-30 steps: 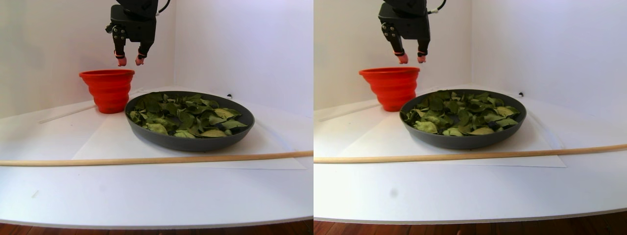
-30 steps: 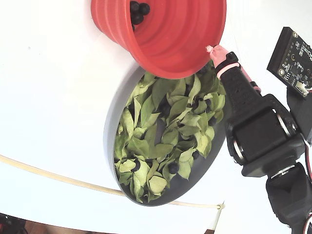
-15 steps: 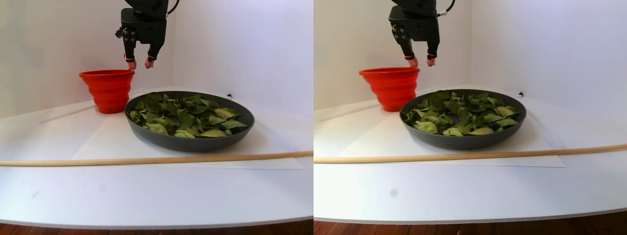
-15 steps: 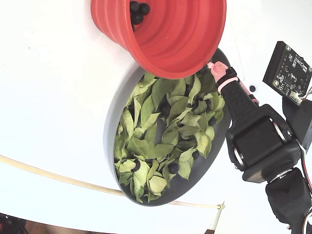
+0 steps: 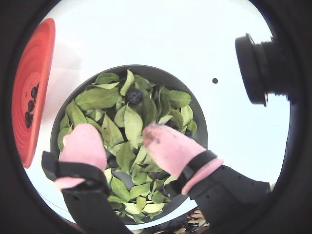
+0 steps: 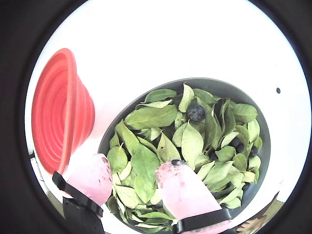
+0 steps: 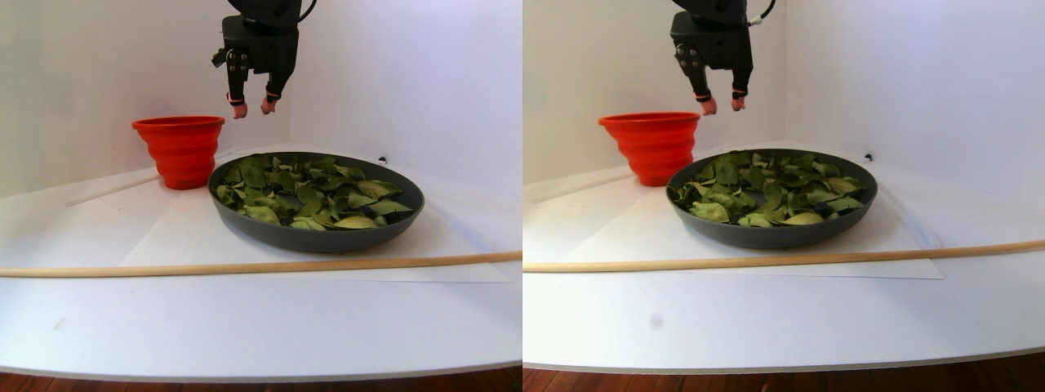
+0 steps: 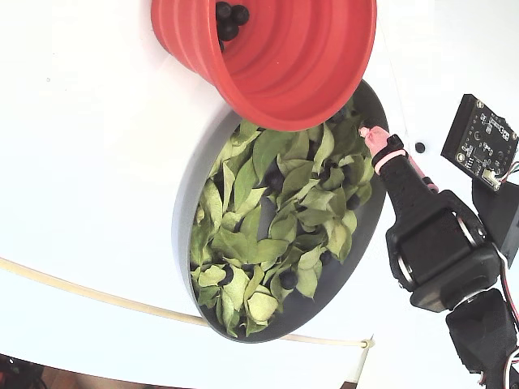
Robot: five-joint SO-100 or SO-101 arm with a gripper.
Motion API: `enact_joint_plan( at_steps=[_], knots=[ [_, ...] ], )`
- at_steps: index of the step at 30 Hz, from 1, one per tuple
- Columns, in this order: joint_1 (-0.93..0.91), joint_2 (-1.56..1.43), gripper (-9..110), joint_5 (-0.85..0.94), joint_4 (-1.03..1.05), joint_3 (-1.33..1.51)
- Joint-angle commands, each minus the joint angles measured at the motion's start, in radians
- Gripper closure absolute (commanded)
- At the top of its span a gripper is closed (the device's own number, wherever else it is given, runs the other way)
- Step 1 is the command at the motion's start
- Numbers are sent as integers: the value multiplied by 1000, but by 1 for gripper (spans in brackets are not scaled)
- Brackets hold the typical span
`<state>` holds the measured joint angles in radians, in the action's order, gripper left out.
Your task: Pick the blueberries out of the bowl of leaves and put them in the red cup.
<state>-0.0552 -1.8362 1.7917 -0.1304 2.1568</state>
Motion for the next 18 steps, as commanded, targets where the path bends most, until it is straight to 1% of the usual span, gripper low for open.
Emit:
enact_joint_plan(
  at_steps=[1, 18],
  knots=[
    [-20, -52, 84, 6, -2, -21],
    [-95, 69, 84, 29, -55, -51]
  ],
)
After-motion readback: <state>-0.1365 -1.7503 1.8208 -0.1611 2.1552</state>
